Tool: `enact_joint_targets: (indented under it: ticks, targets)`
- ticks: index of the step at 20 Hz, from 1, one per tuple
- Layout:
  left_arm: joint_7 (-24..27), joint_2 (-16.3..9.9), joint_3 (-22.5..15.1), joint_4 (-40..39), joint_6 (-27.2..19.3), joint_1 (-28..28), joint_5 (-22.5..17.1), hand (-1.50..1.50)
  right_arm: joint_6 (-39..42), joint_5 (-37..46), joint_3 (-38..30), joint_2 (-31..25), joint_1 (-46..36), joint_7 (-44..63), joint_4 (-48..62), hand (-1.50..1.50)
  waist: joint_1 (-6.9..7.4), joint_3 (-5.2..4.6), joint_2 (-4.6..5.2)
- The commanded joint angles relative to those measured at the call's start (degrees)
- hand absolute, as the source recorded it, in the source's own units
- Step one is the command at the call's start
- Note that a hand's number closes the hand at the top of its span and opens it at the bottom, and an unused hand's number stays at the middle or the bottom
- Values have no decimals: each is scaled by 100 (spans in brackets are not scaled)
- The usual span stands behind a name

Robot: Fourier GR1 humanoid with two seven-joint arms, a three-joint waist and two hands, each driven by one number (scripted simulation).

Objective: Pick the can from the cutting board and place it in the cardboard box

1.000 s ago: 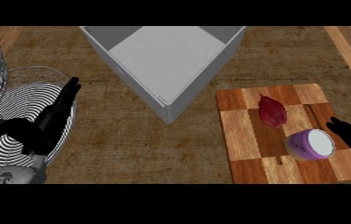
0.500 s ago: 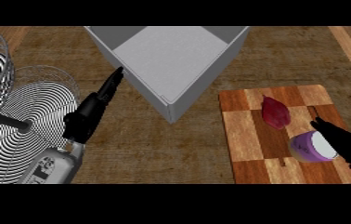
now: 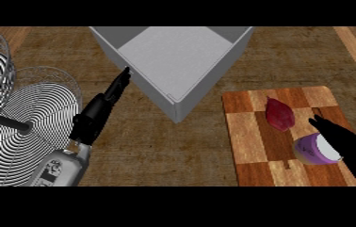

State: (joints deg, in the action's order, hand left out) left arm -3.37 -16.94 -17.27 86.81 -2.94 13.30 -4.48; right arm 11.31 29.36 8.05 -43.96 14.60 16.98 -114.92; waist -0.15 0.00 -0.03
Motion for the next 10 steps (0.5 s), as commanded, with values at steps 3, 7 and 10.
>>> enact_joint_targets:
  ticks: [3,7,10]
  targets:
    - [186,50,198,-52,376,-283,107,0,478,177,-239,188,137,-280,202,-150,-8,0,-3]
    - [8,252,456,-272,365,66,317,0,549,777,134,795,-301,-111,570,-150,3,0,3]
    - [238,429,322,-116,359,-178,435,0,661,745,-135,754,-520,-475,1139,-150,22,1,6]
